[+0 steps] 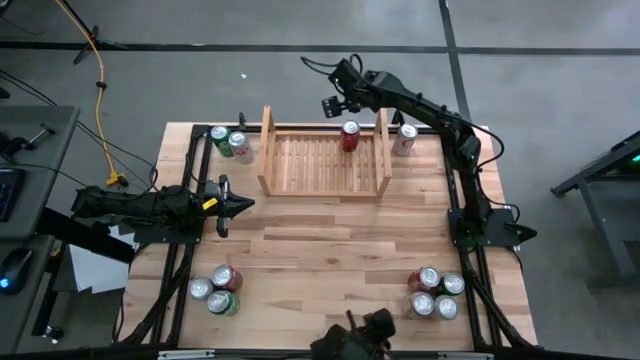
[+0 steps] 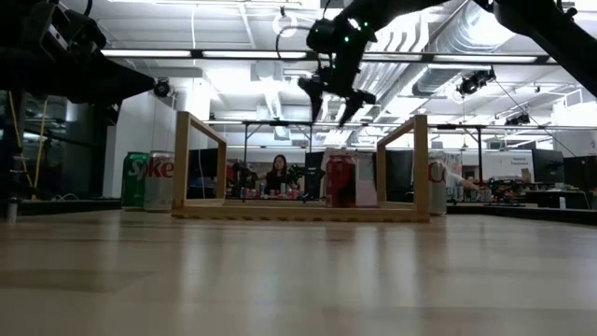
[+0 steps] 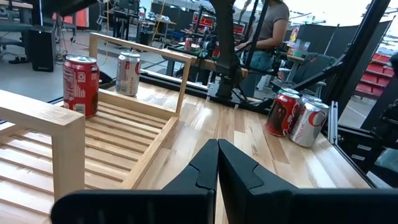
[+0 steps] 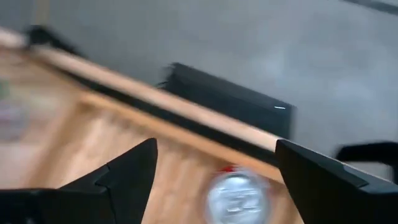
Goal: Place canned beverage on shelf
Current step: Put the top red soda can on the shelf
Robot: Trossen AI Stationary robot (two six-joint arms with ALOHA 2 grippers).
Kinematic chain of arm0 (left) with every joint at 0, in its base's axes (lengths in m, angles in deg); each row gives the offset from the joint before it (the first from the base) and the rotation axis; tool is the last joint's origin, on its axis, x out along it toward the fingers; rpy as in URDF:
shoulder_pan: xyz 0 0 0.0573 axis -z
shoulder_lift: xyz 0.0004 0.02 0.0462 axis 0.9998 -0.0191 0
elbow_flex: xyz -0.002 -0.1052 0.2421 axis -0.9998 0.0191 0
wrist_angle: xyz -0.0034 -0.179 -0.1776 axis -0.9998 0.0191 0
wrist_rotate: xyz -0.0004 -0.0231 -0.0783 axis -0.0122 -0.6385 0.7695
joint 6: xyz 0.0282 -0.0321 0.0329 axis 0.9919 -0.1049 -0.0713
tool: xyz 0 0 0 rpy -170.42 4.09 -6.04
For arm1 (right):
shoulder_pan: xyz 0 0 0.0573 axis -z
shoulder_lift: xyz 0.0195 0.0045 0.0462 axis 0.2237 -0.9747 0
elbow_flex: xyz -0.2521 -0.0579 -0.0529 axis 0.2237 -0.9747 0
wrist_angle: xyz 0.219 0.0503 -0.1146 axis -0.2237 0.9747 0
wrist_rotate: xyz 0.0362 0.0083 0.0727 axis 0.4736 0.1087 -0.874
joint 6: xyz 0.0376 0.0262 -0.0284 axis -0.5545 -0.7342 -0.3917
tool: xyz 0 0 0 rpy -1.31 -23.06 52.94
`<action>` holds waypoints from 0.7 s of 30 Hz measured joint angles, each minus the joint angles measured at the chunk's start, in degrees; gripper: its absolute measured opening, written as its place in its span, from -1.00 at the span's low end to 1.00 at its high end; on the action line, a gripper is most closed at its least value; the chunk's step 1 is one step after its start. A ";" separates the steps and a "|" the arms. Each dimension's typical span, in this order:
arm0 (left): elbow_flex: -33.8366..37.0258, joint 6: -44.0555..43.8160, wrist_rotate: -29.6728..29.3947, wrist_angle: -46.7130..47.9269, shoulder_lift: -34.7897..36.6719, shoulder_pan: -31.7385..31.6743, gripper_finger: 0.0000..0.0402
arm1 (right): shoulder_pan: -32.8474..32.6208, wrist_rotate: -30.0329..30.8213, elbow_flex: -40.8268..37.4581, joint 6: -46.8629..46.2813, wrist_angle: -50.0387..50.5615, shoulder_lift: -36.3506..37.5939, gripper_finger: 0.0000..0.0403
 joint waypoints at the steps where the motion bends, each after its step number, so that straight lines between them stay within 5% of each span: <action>1: 0.00 0.00 0.02 -0.02 0.00 0.00 -0.98 | -0.44 -1.97 0.09 0.70 -0.37 0.04 0.50; 6: 0.00 0.00 0.00 -0.02 0.00 0.02 -0.98 | -2.74 -5.83 -0.12 2.12 1.15 -0.23 0.07; 12: 0.00 0.00 0.01 0.00 0.00 0.02 -0.98 | -4.97 -7.56 -0.17 6.95 1.18 -1.47 -0.90; 21: 0.00 0.00 0.00 -0.04 0.00 0.00 -0.98 | -4.14 -4.77 -0.23 8.13 2.63 -6.69 -0.97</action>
